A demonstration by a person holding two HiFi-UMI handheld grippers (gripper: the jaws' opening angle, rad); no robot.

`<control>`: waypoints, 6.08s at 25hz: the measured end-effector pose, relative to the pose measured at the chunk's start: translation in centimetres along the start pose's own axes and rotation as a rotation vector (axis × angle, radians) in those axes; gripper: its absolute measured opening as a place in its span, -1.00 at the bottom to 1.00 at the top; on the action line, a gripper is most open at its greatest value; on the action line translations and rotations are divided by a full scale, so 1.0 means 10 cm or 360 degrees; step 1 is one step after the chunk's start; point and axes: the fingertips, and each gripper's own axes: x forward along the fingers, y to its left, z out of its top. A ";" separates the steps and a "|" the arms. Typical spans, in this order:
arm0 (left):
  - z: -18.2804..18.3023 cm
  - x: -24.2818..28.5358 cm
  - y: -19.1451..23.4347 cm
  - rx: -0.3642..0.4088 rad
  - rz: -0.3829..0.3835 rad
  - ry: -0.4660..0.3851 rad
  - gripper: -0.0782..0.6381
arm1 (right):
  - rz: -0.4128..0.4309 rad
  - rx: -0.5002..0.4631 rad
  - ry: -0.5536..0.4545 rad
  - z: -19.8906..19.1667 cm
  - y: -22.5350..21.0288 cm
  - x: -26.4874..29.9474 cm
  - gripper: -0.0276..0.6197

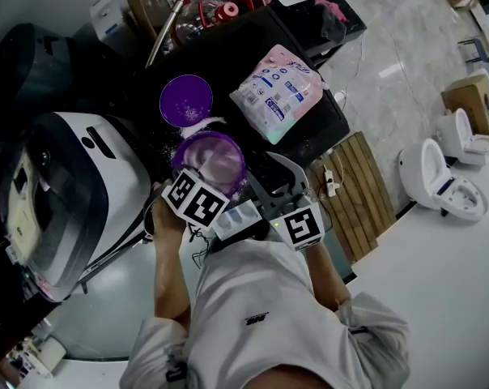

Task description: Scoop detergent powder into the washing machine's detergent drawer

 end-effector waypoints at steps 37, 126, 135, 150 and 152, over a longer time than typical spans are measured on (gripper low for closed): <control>0.11 -0.35 -0.38 -0.0359 -0.0545 -0.0586 -0.74 | -0.0061 0.0036 0.0057 -0.04 0.16 -0.08 -0.38; -1.63 -0.99 -1.37 -0.0861 -0.0337 -0.1413 -0.74 | -0.0181 -0.0094 0.0101 -0.47 2.16 -1.21 -0.41; -1.99 -0.77 -1.59 -0.0853 -0.0395 -0.1362 -0.74 | -0.0266 -0.0080 0.0175 -0.75 2.42 -1.38 -0.42; -2.09 -0.17 -1.93 -0.0944 -0.0394 -0.1219 -0.74 | -0.0145 -0.0025 0.0311 -1.31 2.40 -1.37 -0.42; -2.06 -0.08 -1.95 -0.0970 -0.0383 -0.1197 -0.74 | -0.0119 -0.0036 0.0326 -1.39 2.33 -1.35 -0.43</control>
